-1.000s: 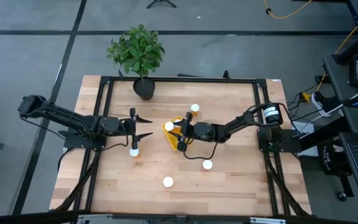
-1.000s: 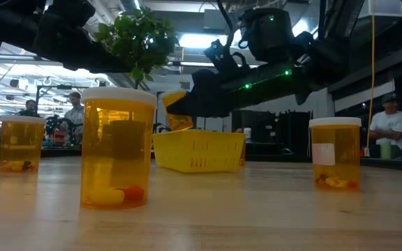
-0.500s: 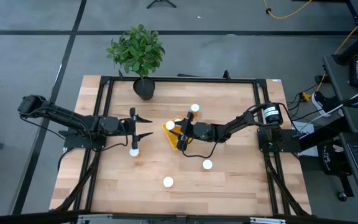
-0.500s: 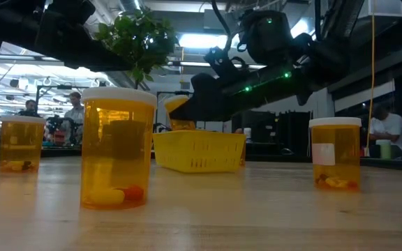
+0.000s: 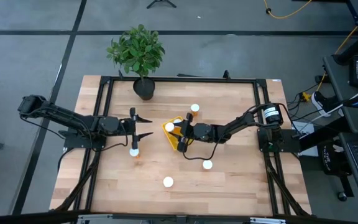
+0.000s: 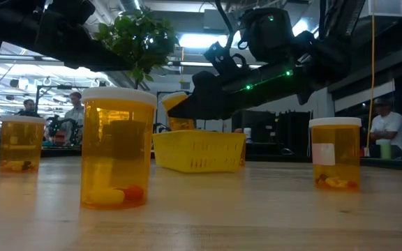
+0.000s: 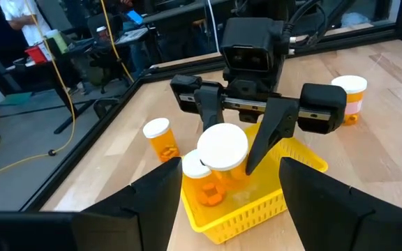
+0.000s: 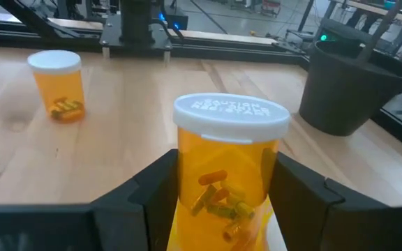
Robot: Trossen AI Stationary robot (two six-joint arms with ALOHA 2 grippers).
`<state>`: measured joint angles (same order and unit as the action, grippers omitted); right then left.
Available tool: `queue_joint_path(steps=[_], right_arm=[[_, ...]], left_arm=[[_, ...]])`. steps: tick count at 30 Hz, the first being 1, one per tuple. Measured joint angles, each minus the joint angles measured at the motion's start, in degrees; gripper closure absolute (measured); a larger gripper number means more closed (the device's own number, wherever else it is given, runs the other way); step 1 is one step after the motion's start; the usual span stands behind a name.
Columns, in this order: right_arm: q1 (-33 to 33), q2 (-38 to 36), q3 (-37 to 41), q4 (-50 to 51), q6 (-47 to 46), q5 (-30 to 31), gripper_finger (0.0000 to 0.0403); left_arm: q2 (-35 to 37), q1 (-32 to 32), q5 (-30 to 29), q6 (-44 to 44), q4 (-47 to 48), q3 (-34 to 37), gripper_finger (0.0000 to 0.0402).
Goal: Pick and place pill bottles into a basket
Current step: Put the pill bottle into the bin
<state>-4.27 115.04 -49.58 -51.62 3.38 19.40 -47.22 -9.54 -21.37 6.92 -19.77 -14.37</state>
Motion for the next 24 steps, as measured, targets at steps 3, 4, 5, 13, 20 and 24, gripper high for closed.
queue_joint_path(steps=[3, 4, 5, 13, 20, 24], right_arm=[[0.0, 0.0, -0.9, 0.1, 0.2, 0.0, 0.0207], [0.0, 0.0, -1.3, 0.1, 0.4, 0.0, 0.0207], [0.0, -0.1, -1.7, 0.5, 0.7, 0.0, 0.0207], [-0.1, -0.1, -2.1, 1.0, 0.0, 0.0, 0.0207], [-0.1, -0.1, -2.1, 0.4, 0.3, 0.0, 0.0207], [-0.2, -0.1, -2.1, 0.3, 0.3, 0.0, 0.0207]], left_arm=[[0.0, 0.0, 0.3, -0.5, 0.0, 0.0, 0.0167], [0.0, 0.0, 0.6, -0.8, 0.0, 0.0, 0.0167], [0.0, 0.0, 1.0, -1.2, 0.0, 0.0, 0.0167], [0.0, 0.0, 2.1, -1.7, 0.0, 0.0, 0.0167], [-0.2, 0.0, 1.9, -6.6, -0.2, 0.0, 0.0167], [-1.8, 0.0, 2.9, -5.7, -0.4, 0.0, 0.0165]])
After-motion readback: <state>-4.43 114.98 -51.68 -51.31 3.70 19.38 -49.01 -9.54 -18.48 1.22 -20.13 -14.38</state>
